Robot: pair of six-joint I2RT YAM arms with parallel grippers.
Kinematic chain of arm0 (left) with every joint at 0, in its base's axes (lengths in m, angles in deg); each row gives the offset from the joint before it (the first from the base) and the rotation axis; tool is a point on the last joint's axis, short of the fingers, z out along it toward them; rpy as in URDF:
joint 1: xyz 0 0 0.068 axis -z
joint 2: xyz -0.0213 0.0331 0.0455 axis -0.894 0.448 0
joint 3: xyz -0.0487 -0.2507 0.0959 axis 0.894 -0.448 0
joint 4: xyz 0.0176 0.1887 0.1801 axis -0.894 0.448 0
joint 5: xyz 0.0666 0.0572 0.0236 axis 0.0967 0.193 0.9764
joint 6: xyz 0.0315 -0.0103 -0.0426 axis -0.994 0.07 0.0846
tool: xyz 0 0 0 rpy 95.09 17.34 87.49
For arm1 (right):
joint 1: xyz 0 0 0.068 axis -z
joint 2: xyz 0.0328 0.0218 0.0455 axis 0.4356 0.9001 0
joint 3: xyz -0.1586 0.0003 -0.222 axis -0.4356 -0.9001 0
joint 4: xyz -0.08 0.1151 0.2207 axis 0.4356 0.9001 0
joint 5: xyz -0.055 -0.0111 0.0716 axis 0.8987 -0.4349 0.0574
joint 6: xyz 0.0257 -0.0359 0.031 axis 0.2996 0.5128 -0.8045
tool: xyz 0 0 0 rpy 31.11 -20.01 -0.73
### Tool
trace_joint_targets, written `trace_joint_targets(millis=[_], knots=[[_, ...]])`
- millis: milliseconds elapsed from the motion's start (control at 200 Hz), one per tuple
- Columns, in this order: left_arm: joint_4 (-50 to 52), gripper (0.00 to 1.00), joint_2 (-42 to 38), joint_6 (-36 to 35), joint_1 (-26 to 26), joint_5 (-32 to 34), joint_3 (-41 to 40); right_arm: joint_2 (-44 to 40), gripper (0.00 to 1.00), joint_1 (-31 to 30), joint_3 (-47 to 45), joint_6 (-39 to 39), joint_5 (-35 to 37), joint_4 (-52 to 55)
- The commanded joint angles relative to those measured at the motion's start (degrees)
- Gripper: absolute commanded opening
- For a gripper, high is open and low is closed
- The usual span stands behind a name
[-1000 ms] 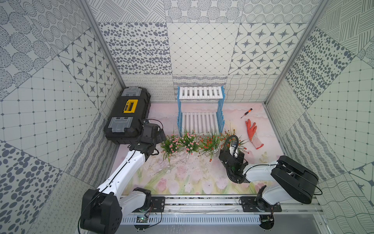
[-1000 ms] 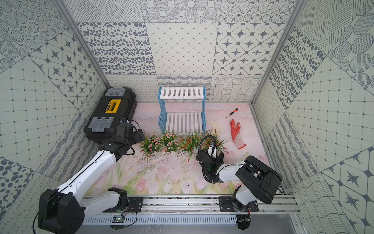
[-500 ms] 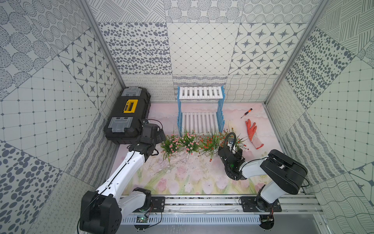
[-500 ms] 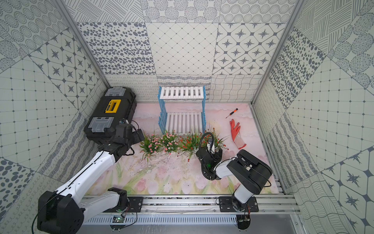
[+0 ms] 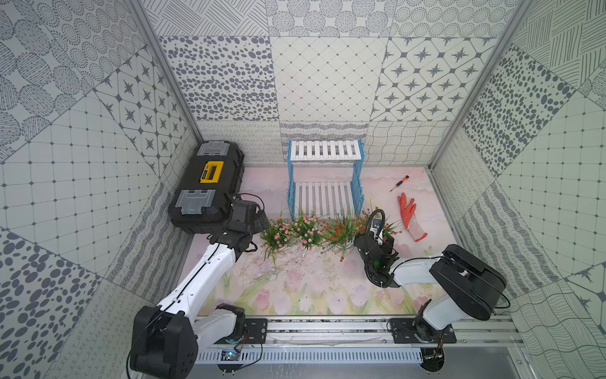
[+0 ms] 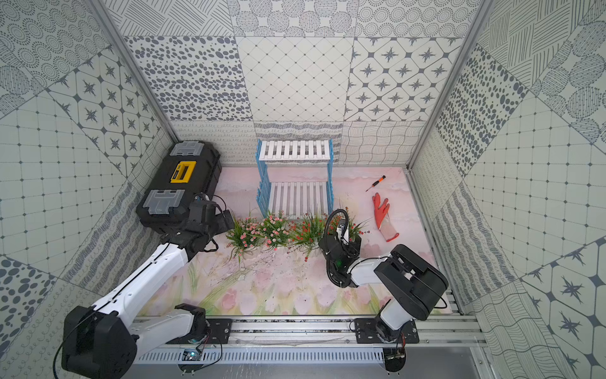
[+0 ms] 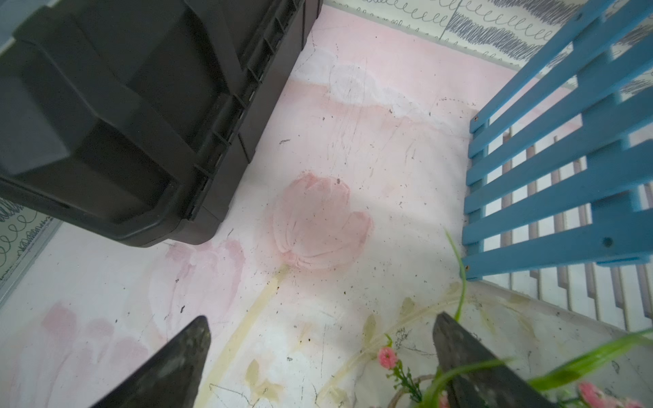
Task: Place the baby's breath potted plants on the rack by color
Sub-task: Pick up the baby's breath potted plant from the center of the board.
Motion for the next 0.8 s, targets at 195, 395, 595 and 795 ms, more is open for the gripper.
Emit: trace_joint_targets(millis=[195, 395, 595, 795], knots=[[0.5, 0.98, -0.8, 0.5, 0.1, 0.9, 0.3, 3.9, 0.98, 2.6, 1.8, 1.1, -1.0, -6.5], [0.5, 0.98, -1.1, 0.5, 0.0, 0.9, 0.2, 7.4, 0.98, 2.7, 3.3, 3.4, 0.0, -9.6], [0.7, 0.98, -1.7, 0.5, 0.0, 1.1, 0.0, 9.3, 0.92, 2.8, 3.9, 5.5, 0.3, -12.6], [0.6, 0.98, -1.6, 0.5, 0.0, 0.9, -0.1, 9.3, 0.84, 2.9, 3.9, 4.9, 0.5, -12.4]])
